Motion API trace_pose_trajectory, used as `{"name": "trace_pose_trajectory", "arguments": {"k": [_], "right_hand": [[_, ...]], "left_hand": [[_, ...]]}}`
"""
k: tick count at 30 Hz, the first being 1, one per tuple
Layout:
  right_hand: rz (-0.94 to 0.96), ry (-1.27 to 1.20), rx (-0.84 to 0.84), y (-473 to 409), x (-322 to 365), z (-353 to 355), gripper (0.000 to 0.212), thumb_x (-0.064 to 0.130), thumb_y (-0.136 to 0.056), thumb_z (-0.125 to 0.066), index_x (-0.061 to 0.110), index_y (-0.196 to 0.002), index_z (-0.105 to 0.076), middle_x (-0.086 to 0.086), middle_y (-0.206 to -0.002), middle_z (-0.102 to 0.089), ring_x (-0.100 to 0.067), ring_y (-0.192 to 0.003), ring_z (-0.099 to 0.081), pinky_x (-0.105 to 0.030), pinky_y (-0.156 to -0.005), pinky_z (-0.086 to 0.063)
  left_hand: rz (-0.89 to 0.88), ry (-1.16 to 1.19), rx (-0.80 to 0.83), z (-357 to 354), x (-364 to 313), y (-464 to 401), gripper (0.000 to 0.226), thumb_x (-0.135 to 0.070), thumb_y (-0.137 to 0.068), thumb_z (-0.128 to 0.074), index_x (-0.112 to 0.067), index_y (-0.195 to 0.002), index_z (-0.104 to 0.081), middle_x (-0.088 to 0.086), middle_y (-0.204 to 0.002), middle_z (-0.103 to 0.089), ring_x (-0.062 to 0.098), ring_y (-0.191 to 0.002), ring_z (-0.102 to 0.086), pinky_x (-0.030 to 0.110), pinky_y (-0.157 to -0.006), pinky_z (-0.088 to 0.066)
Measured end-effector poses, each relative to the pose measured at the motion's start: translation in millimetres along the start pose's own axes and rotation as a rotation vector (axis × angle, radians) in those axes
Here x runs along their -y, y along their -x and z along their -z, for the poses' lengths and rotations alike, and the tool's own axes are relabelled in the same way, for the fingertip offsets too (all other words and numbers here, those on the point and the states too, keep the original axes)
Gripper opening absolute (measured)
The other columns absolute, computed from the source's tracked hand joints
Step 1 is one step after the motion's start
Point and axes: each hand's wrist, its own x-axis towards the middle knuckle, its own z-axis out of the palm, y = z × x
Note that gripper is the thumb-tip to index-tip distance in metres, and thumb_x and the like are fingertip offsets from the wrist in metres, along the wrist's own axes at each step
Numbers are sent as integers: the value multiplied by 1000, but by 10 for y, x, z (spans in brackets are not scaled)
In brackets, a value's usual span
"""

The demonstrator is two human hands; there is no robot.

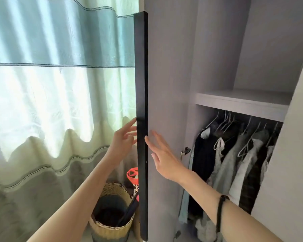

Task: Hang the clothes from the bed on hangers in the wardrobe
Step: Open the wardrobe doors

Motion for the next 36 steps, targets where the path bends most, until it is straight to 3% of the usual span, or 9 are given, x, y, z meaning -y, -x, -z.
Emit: {"name": "trace_pose_trajectory", "arguments": {"k": [5, 9, 19, 21, 23, 25, 27, 32, 36], "right_hand": [[56, 288, -13, -605, 94, -338, 66, 15, -100, -34, 29, -147, 11, 6, -151, 27, -13, -137, 28, -34, -116, 5], [68, 427, -38, -924, 38, -500, 80, 6, -97, -39, 28, -138, 26, 7, -144, 36, -16, -134, 33, -37, -111, 13], [100, 542, -62, -1361, -95, -717, 89, 6, -94, -45, 29, -136, 29, 6, -141, 40, -18, -133, 34, -40, -108, 14], [100, 545, -63, -1367, -85, -710, 87, 7, -94, -45, 30, -139, 25, 6, -143, 37, -19, -136, 29, -41, -109, 13], [114, 518, -106, -1341, -96, -683, 80, 12, -94, -46, 31, -146, 12, 5, -147, 28, -20, -139, 22, -43, -111, 11], [122, 499, -171, -1252, -158, -624, 75, 22, -92, -52, 29, -148, -3, 0, -152, 11, -23, -142, 7, -49, -112, 0], [88, 541, -254, -1089, -268, -504, 77, 34, -87, -60, 26, -147, -13, -7, -154, -10, -27, -141, -13, -53, -111, -14], [-17, 716, -397, -518, -631, 175, 63, 46, -90, -36, 24, -146, -22, -10, -154, -21, -28, -142, -17, -55, -109, -13], [-136, 827, -478, 36, -967, 823, 68, 45, -86, -55, 21, -144, -30, -13, -153, -22, -31, -142, -18, -60, -110, -17]], "left_hand": [[61, 18, 26, 425, 236, -378, 62, 15, -91, -30, -21, -140, -35, -4, -116, -58, -4, -96, -59, 10, -72, -50], [66, -3, 55, 662, 437, -633, 63, 11, -91, -32, -24, -143, -32, 2, -133, -50, 8, -115, -52, 7, -72, -48], [9, -53, 148, 904, 731, -989, 71, 13, -91, -33, -36, -141, -23, -8, -128, -47, -5, -104, -55, 10, -76, -48], [-23, -147, 170, 865, 754, -948, 67, 2, -96, -38, -39, -142, -13, -21, -120, -46, -16, -101, -52, 12, -87, -45], [-118, -364, 147, 832, 802, -881, 69, -9, -96, -43, -38, -144, -3, -34, -128, -33, -7, -122, -43, 28, -106, -36], [-258, -588, 63, 779, 842, -788, 71, -18, -96, -46, -37, -146, 0, -25, -148, -17, 11, -140, -20, 41, -112, -28], [-402, -747, -27, 675, 819, -681, 68, -28, -94, -44, -35, -148, -3, -11, -156, -6, 9, -143, -3, 42, -115, -17], [-709, -1014, -17, 61, 532, -651, 63, -33, -91, -45, -22, -148, -20, 7, -156, -12, 26, -144, -6, 47, -115, -11], [-758, -986, 36, -738, 407, -717, 60, -35, -92, -41, -22, -147, -22, 10, -155, -16, 29, -143, -7, 51, -114, -12]]}}
